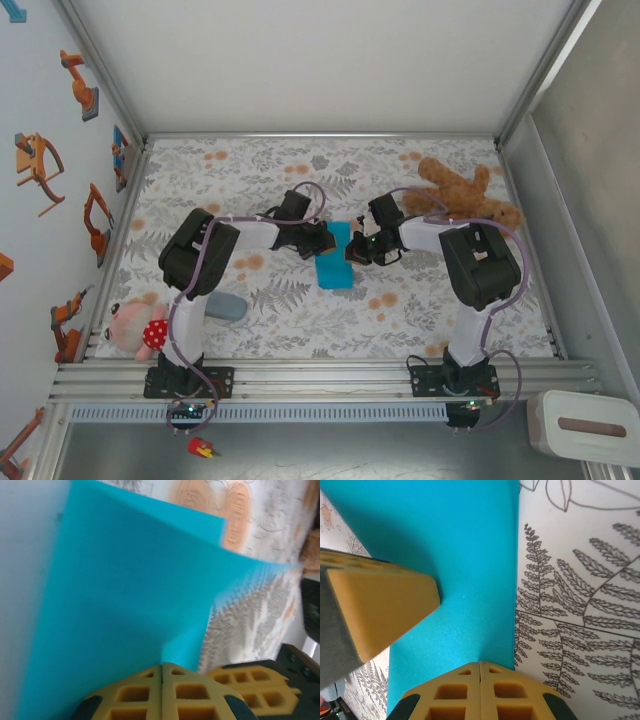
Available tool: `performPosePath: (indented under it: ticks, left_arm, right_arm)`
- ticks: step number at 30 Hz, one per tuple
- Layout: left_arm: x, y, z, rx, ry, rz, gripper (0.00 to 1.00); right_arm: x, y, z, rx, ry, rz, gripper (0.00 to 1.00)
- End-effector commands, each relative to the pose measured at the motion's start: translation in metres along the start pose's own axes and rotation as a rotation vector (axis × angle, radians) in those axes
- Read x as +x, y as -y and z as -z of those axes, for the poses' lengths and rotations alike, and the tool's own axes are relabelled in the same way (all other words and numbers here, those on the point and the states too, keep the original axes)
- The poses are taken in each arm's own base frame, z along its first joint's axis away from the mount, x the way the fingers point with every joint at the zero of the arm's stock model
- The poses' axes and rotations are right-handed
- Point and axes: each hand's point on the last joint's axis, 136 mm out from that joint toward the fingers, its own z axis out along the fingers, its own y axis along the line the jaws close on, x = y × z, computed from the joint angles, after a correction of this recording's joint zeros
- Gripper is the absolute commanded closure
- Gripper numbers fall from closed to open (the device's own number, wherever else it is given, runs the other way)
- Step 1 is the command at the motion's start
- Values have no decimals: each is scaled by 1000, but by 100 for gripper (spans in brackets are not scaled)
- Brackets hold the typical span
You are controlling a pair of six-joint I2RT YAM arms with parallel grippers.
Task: Fold a paper plane with a square sheet of paper (pick it up from the middle)
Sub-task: First fold the square sheet of paper in half at the center of the table.
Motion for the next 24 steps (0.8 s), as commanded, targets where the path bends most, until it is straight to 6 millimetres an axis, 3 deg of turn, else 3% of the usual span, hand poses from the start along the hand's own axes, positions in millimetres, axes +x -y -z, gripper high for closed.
performPosePath:
  ticks: [1, 7, 12, 15, 18, 21, 24]
  left_arm:
    - [-13, -18, 1, -41, 32, 36, 100]
    - [-40, -56, 24, -115, 89, 76, 100]
    - [-57, -69, 41, -183, 113, 57, 100]
    - [-62, -54, 50, -174, 125, 27, 100]
    - [-55, -17, 55, -82, 140, -26, 99]
    - [-43, 10, 49, -17, 134, -63, 99]
    - [-34, 19, 33, 17, 109, -65, 99]
  right_arm:
    - [72, 134, -6, 512, -164, -165, 100]
    - [77, 138, -5, 525, -169, -163, 100]
    - [77, 138, -5, 524, -166, -166, 100]
    - [77, 137, -5, 521, -165, -165, 100]
    - [76, 136, -4, 517, -161, -163, 100]
    - [75, 135, -4, 513, -158, -164, 100]
    - [75, 135, -5, 514, -161, -164, 100]
